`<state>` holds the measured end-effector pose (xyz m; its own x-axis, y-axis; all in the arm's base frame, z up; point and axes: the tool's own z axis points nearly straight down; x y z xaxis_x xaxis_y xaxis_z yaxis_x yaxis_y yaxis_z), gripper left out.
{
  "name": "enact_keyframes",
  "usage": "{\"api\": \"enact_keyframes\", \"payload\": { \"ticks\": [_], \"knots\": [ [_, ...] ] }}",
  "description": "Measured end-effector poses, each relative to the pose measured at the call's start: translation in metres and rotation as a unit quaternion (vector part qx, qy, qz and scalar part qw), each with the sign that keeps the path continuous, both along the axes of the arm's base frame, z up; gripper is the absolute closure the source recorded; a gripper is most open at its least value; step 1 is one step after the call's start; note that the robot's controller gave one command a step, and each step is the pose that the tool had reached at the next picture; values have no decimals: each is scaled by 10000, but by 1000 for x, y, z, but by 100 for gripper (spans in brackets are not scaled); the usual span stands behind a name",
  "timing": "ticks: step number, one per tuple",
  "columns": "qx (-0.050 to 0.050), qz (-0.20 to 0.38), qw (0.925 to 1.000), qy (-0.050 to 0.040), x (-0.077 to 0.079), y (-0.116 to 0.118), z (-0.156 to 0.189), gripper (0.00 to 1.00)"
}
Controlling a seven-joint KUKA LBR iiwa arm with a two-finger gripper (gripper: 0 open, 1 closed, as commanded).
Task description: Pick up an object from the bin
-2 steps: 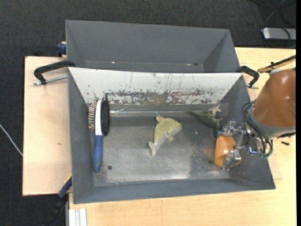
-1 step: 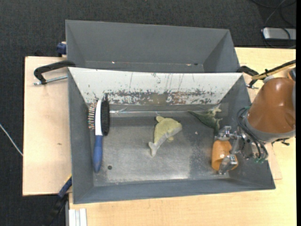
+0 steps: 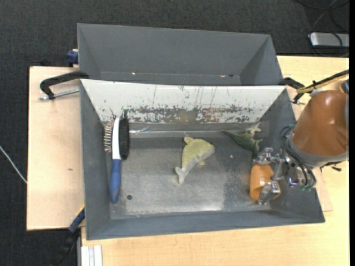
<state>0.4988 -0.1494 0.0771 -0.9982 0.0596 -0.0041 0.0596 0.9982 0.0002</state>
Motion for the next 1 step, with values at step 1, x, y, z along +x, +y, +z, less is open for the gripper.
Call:
{"api": "enact_keyframes", "payload": {
  "ticks": [1],
  "knots": [
    [-2,1,10000,-11,1,0,1,100]
  ]
}}
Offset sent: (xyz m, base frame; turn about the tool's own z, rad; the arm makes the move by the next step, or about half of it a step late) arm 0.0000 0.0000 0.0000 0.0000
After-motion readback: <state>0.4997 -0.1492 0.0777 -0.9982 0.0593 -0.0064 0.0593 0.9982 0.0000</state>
